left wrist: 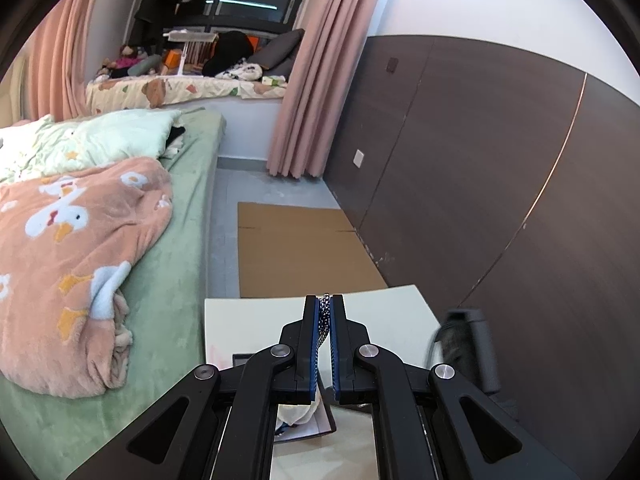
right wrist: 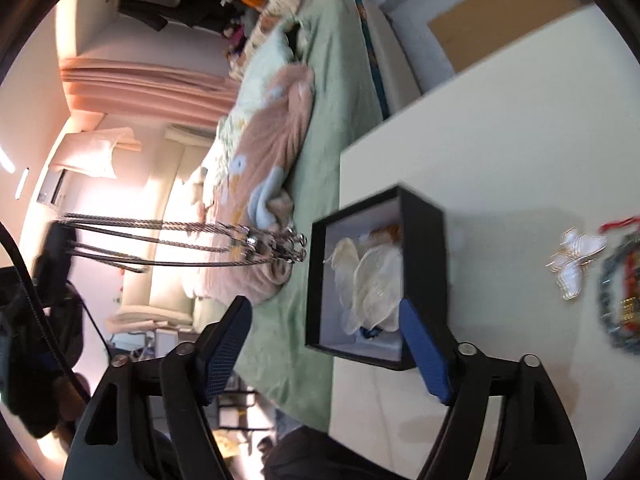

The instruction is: Organize jewelry

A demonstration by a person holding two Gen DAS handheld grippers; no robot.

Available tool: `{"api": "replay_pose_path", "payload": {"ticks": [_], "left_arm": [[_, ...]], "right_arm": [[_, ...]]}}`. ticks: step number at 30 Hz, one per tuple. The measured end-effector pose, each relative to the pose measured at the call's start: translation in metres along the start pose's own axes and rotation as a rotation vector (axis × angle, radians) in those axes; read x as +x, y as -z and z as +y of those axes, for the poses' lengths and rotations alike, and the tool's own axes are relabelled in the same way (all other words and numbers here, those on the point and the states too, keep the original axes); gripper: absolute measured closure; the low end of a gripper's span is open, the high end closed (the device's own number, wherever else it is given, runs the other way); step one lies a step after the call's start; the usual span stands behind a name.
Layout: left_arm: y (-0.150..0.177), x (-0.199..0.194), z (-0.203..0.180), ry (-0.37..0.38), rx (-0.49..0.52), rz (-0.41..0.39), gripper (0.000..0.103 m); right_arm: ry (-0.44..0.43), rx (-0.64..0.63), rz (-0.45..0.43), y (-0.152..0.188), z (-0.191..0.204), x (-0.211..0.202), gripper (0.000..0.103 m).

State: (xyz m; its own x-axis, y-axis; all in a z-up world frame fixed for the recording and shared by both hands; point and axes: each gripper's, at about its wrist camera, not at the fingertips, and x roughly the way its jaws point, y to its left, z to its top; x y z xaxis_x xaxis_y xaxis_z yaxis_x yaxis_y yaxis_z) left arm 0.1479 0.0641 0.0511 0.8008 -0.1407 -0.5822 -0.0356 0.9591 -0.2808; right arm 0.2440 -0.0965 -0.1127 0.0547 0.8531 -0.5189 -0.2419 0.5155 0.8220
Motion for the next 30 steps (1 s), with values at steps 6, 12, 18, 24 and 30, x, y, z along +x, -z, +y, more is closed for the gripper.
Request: {"api": "replay_pose_path", "payload": {"ticks": [6,12,18,24,30], "left_arm": [[0.010,0.024,0.000,0.006,-0.012,0.065,0.097],[0.023,0.052,0.002,-0.018,-0.060,0.174,0.050],[0.037,0.063,-0.015,-0.007,-0.033,0.183,0.040],[0.051,0.087,-0.039,0.030,0.004,0.230,0.041],[0.071,0.120,-0.065,0.053,0.063,0.310,0.041]], "right_arm": [[0.050,0.039,-0.071,0.002,-0.018,-0.035,0.022],[0.094,0.030,-0.146,-0.004,-0.026,-0.071,0.022],[0.173,0.071,-0.197,-0.002,-0.048,-0.109,0.022],[0.251,0.099,-0.206,0.004,-0.064,-0.137,0.022],[0.277,0.133,-0.207,0.007,-0.080,-0.157,0.022]]}}
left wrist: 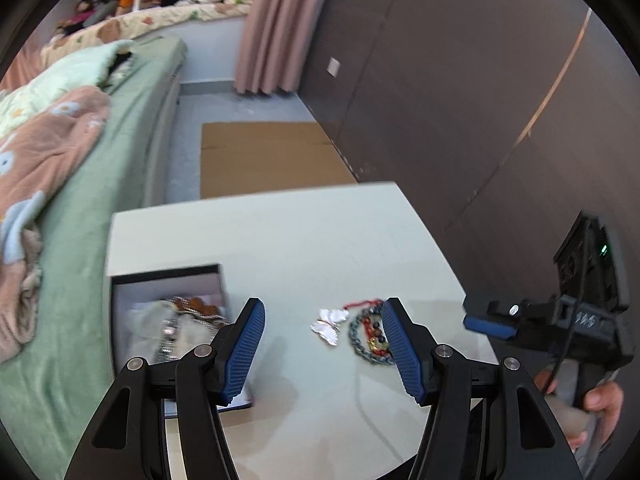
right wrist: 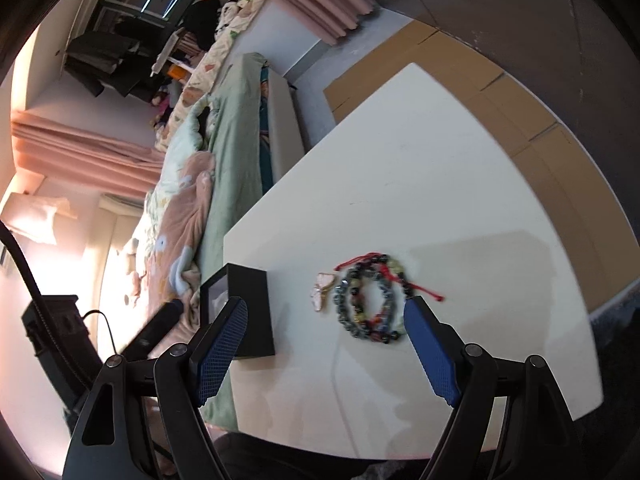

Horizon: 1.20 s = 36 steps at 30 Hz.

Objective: Organize jewelry
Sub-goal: 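Reach the left tool to the white butterfly brooch and close on it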

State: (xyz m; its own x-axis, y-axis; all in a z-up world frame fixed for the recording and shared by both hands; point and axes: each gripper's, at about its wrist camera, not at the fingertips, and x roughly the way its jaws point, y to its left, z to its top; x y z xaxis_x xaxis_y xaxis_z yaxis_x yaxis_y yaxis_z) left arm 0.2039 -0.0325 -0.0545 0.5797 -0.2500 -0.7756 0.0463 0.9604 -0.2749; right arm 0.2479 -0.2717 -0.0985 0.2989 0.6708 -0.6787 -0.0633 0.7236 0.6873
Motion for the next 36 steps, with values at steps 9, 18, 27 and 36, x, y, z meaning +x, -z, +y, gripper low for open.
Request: {"api": "replay_pose_path", "payload": {"ticks": [9,18,27,36], "left_arm": [[0.009,0.060,-0.019,-0.034,0.063,0.125,0.041],[0.019,0.098,-0.024,-0.123,0.130,0.161,0.049],[0.026,0.109,-0.019,-0.087,0.139,0.145,0.079],[0.027,0.103,-0.014,-0.071,0.118,0.131,0.099]], "right_arm": [[0.078,0.082,0.000,-0.004,-0.035,-0.012,0.022],[0.114,0.081,0.000,-0.008,-0.042,-0.014,0.023],[0.141,0.050,0.058,-0.003,-0.033,0.010,0.037],[0.224,-0.001,0.093,0.001,-0.021,0.031,0.045]]}}
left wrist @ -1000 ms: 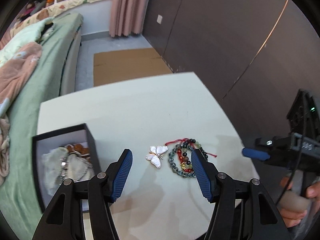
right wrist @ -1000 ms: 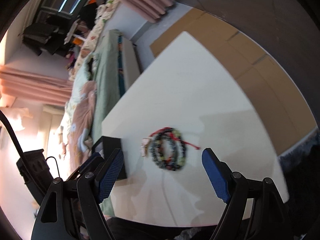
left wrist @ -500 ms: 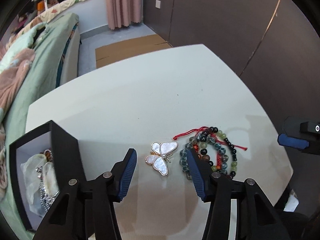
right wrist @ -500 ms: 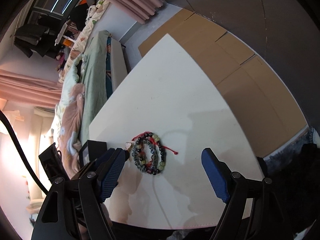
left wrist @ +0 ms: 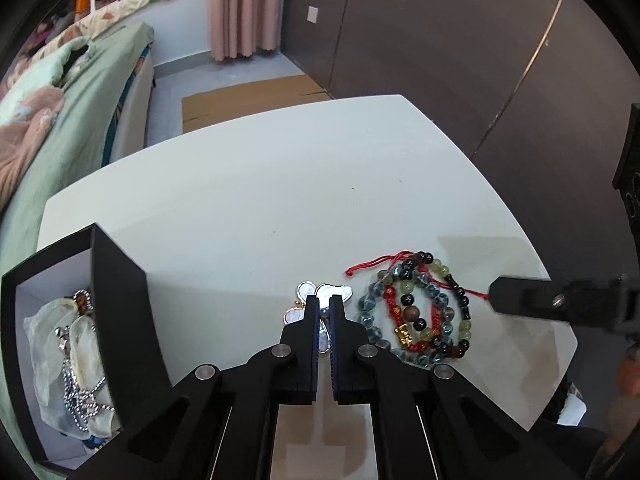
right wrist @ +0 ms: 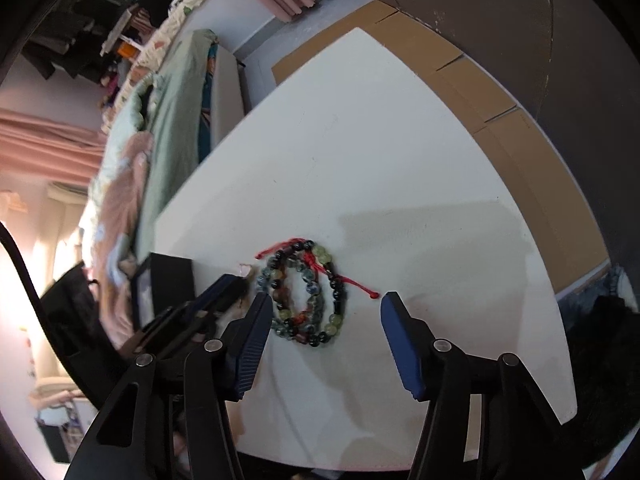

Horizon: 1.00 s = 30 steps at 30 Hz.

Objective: Organize jewelry
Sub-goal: 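Reach the left tool to the white butterfly brooch and close on it, then carry the butterfly brooch into the box with left tool while right tool grasps dark beaded bracelet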

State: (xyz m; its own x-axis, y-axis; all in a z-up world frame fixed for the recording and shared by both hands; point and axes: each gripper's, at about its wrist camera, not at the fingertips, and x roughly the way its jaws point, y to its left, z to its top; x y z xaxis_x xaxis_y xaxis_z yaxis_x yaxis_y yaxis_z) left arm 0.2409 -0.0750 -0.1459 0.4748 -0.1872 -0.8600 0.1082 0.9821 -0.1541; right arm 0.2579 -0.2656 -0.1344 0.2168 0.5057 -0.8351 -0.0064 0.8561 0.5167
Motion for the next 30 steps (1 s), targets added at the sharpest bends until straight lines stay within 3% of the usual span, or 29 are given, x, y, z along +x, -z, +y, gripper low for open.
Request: {"api": "replay_pose_path", "payload": {"ticks": [7,16,17,18,21,23,25,26,30], "left_arm": [[0.001,-0.015,0.009,0.012,-0.040,-0.027,0.099],[0.004,-0.058,0.018,0.010,-0.047,-0.093,0.099],[0.002,-0.059,0.019,0.007,-0.050,-0.097,0.099],[0.001,-0.062,0.020,0.005,-0.054,-0.101,0.099],[0.005,-0.072,0.026,-0.004,-0.064,-0.113,0.099],[0.007,-0.079,0.030,-0.011,-0.070,-0.121,0.099],[0.011,-0.089,0.036,-0.014,-0.082,-0.134,0.099],[0.013,-0.092,0.038,-0.017,-0.087,-0.139,0.099],[0.019,-0.109,0.048,-0.028,-0.112,-0.162,0.099]], "right_arm": [[0.109,-0.063,0.003,0.001,0.007,0.009,0.045],[0.303,-0.188,-0.028,0.001,0.030,0.020,0.054],[0.333,-0.212,-0.034,0.003,0.034,0.022,0.056],[0.339,-0.230,-0.038,0.005,0.037,0.022,0.065],[0.321,-0.284,-0.024,0.009,0.047,0.026,0.085],[0.331,-0.303,-0.022,0.011,0.049,0.025,0.085],[0.281,-0.275,-0.017,0.009,0.043,0.019,0.087],[0.243,-0.259,-0.022,0.008,0.040,0.013,0.101],[0.112,-0.198,-0.028,0.006,0.025,-0.002,0.101]]}}
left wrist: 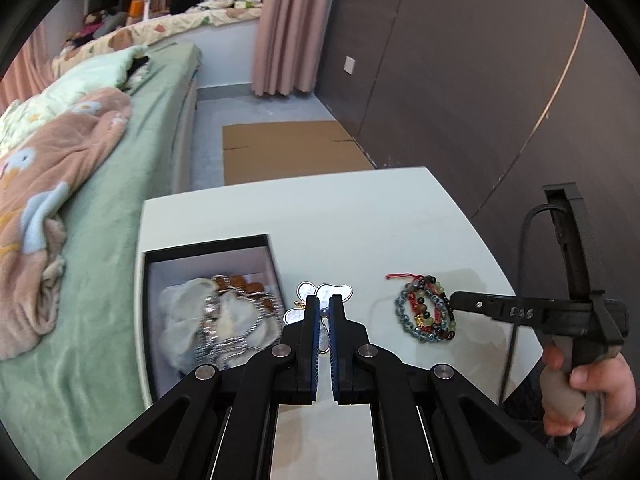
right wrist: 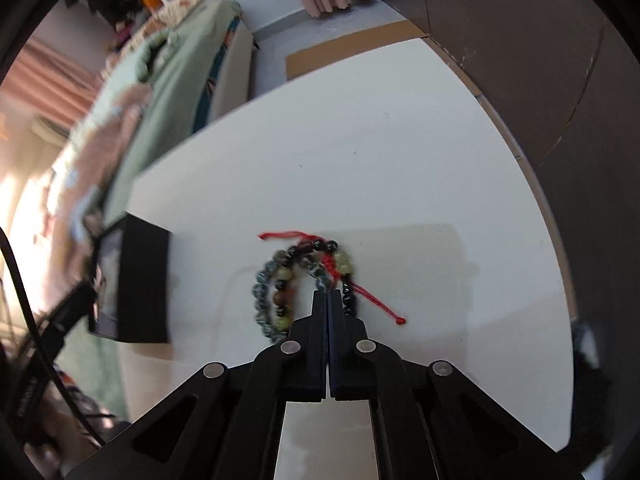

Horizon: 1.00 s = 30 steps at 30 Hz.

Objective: Organize jewelry
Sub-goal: 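Carry the butterfly brooch into the box with left tool while right tool grasps dark beaded bracelet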

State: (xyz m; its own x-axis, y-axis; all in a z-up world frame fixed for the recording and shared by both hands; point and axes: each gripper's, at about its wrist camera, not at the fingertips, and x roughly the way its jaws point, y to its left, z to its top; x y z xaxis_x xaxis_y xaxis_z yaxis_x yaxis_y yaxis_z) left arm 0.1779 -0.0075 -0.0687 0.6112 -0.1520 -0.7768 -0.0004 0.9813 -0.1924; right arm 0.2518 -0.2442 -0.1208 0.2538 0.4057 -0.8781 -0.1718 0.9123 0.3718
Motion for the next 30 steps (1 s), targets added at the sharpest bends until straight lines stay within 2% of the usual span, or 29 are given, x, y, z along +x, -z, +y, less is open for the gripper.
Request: {"api": "replay_pose_path", "payload": {"ticks": [2,9,10,11,12,23,24,26,30], "left_arm": [[0.001,-0.008,0.006,-0.005,-0.011,-0.010,0.099],[0.002,-0.022,0.021,-0.010,-0.033,-0.035,0.099],[0.002,-0.024,0.023,-0.010,-0.036,-0.037,0.099],[0.003,-0.024,0.025,-0.011,-0.040,-0.037,0.099],[0.003,-0.025,0.028,-0.012,-0.044,-0.037,0.099],[0.006,-0.033,0.051,-0.029,-0.078,-0.044,0.099],[0.006,-0.033,0.053,-0.031,-0.080,-0.044,0.099],[0.006,-0.034,0.056,-0.038,-0.085,-0.046,0.099],[0.006,-0.032,0.066,-0.038,-0.114,-0.041,0.099]], "right_arm": [[-0.041,0.021,-0.008,0.001,-0.006,-0.007,0.101],[-0.079,0.059,-0.008,0.005,-0.009,-0.012,0.100],[-0.094,0.060,0.005,0.002,-0.003,-0.005,0.096],[-0.102,0.053,0.020,0.003,0.000,-0.003,0.084],[-0.094,0.046,0.020,0.000,0.008,0.003,0.076],[0.013,-0.031,0.080,-0.003,0.040,0.039,0.076],[0.020,-0.040,0.068,-0.003,0.043,0.038,0.078],[0.032,-0.040,0.070,-0.003,0.044,0.040,0.092],[0.016,-0.032,0.008,-0.003,0.047,0.026,0.092]]}}
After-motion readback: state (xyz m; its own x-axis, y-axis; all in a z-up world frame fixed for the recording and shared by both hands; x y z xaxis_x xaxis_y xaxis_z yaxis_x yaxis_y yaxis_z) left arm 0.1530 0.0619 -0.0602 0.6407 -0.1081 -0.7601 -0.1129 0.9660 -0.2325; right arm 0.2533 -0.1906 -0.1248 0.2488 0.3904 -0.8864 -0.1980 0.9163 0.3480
